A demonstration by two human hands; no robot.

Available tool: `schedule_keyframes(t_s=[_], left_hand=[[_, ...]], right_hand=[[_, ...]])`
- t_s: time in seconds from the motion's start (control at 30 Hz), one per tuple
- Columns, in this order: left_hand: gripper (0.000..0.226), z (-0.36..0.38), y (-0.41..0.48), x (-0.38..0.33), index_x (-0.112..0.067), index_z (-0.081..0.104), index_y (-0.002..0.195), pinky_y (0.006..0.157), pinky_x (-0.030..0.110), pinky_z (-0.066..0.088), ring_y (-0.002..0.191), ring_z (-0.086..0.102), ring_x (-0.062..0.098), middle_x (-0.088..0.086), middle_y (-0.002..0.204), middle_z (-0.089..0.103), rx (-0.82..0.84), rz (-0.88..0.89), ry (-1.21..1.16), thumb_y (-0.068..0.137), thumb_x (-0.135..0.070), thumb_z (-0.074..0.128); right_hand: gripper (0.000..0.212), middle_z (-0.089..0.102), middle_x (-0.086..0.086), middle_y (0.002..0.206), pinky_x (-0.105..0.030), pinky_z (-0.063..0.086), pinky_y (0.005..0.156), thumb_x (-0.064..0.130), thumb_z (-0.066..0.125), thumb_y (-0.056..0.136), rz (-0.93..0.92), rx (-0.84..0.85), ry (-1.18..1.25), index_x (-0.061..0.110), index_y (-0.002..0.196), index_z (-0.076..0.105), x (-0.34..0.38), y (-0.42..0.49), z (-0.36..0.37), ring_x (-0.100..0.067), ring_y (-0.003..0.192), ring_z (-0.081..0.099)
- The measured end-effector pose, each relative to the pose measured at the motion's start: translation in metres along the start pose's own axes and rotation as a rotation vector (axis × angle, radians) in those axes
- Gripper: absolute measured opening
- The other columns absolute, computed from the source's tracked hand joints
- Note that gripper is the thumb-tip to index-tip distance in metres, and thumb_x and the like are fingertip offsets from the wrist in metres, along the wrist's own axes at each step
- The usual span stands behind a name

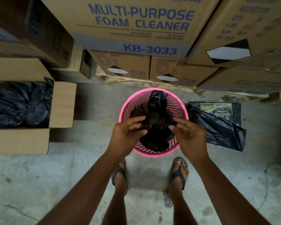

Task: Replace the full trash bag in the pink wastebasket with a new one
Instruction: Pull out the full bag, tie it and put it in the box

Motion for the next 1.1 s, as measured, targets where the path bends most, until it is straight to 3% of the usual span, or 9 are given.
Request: schedule_keyframes(t_s=[0.1, 0.23, 0.3, 0.37, 0.53, 0.67, 0.8, 0.9, 1.1], left_hand=[[0.028, 0.001, 0.016, 0.001, -0.014, 0.074, 0.101, 0.083, 0.027, 0.058, 0.086, 0.070, 0.002, -0.011, 0.084, 0.075, -0.071, 0.085, 0.033, 0.078, 0.003, 0.073], [0.011, 0.004, 0.046, 0.000, -0.022, 0.068, 0.095, 0.102, 0.030, 0.046, 0.113, 0.050, -0.001, -0.003, 0.115, 0.055, -0.129, 0.274, 0.261, 0.086, -0.016, 0.066], [0.007, 0.010, 0.058, 0.000, -0.024, 0.057, 0.098, 0.098, 0.044, 0.050, 0.110, 0.058, 0.011, -0.006, 0.107, 0.063, -0.088, 0.254, 0.190, 0.097, -0.021, 0.050], [0.011, 0.015, 0.069, 0.002, -0.023, 0.049, 0.095, 0.091, 0.049, 0.050, 0.088, 0.065, 0.021, -0.003, 0.080, 0.066, -0.066, 0.220, 0.120, 0.101, -0.024, 0.040], [0.026, 0.024, 0.085, 0.010, -0.016, 0.046, 0.074, 0.073, 0.030, 0.040, 0.065, 0.045, 0.015, 0.001, 0.066, 0.043, -0.055, -0.006, -0.063, 0.097, -0.027, 0.042], [0.024, 0.016, 0.091, 0.023, -0.006, 0.060, 0.093, 0.080, 0.031, 0.041, 0.075, 0.053, 0.016, 0.001, 0.073, 0.054, -0.093, -0.114, -0.062, 0.101, -0.017, 0.040], [0.023, 0.008, 0.085, 0.016, -0.008, 0.061, 0.118, 0.084, 0.021, 0.053, 0.088, 0.069, 0.009, 0.001, 0.085, 0.071, -0.102, 0.013, 0.016, 0.098, -0.011, 0.050], [0.017, 0.008, 0.084, 0.016, 0.003, 0.060, 0.107, 0.086, 0.032, 0.057, 0.090, 0.070, 0.018, 0.011, 0.088, 0.072, -0.111, 0.066, -0.085, 0.098, -0.006, 0.050], [0.018, 0.014, 0.080, 0.012, 0.008, 0.061, 0.105, 0.087, 0.031, 0.056, 0.091, 0.068, 0.022, 0.014, 0.091, 0.069, -0.087, 0.203, 0.000, 0.097, -0.004, 0.050]], right_hand=[[0.023, 0.077, 0.010, 0.095, -0.025, 0.059, 0.086, 0.007, 0.074, 0.085, -0.075, -0.036, 0.023, 0.015, 0.107, 0.074, 0.003, 0.007, -0.002, -0.008, 0.093, 0.073], [0.011, 0.060, -0.007, 0.118, -0.020, 0.052, 0.093, 0.015, 0.071, 0.089, -0.163, -0.109, -0.138, 0.024, 0.095, 0.071, 0.001, 0.027, -0.001, 0.000, 0.111, 0.056], [0.005, 0.059, -0.004, 0.114, -0.027, 0.053, 0.091, 0.021, 0.061, 0.096, -0.154, -0.095, -0.149, 0.016, 0.097, 0.061, 0.000, 0.041, 0.004, 0.004, 0.108, 0.054], [0.012, 0.068, -0.004, 0.101, -0.038, 0.058, 0.084, 0.022, 0.053, 0.100, -0.132, -0.044, -0.022, 0.010, 0.103, 0.052, 0.000, 0.053, 0.014, -0.009, 0.101, 0.066], [0.014, 0.070, -0.012, 0.076, -0.039, 0.058, 0.079, 0.017, 0.062, 0.096, -0.093, -0.084, 0.121, 0.008, 0.102, 0.054, -0.003, 0.072, 0.027, -0.022, 0.077, 0.070], [0.013, 0.068, -0.015, 0.074, -0.041, 0.055, 0.075, 0.010, 0.068, 0.091, -0.046, -0.171, 0.243, 0.006, 0.092, 0.055, -0.012, 0.078, 0.022, -0.025, 0.072, 0.067], [0.025, 0.072, -0.011, 0.111, -0.028, 0.056, 0.091, 0.006, 0.065, 0.092, -0.013, -0.078, 0.137, 0.002, 0.116, 0.067, -0.021, 0.076, 0.021, -0.012, 0.103, 0.070], [0.032, 0.072, -0.008, 0.114, -0.024, 0.055, 0.093, 0.002, 0.058, 0.096, -0.030, 0.026, 0.052, 0.010, 0.126, 0.061, -0.025, 0.075, 0.023, -0.008, 0.105, 0.069], [0.019, 0.075, -0.004, 0.103, -0.040, 0.059, 0.089, 0.016, 0.063, 0.095, -0.065, -0.016, -0.076, 0.011, 0.111, 0.072, -0.031, 0.078, 0.021, -0.015, 0.100, 0.071]])
Point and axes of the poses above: each hand's wrist, its own y-axis towards the middle knuckle, its own z-axis out of the palm, x = y × z, the point moved 7 cm from there along y, towards the middle knuckle
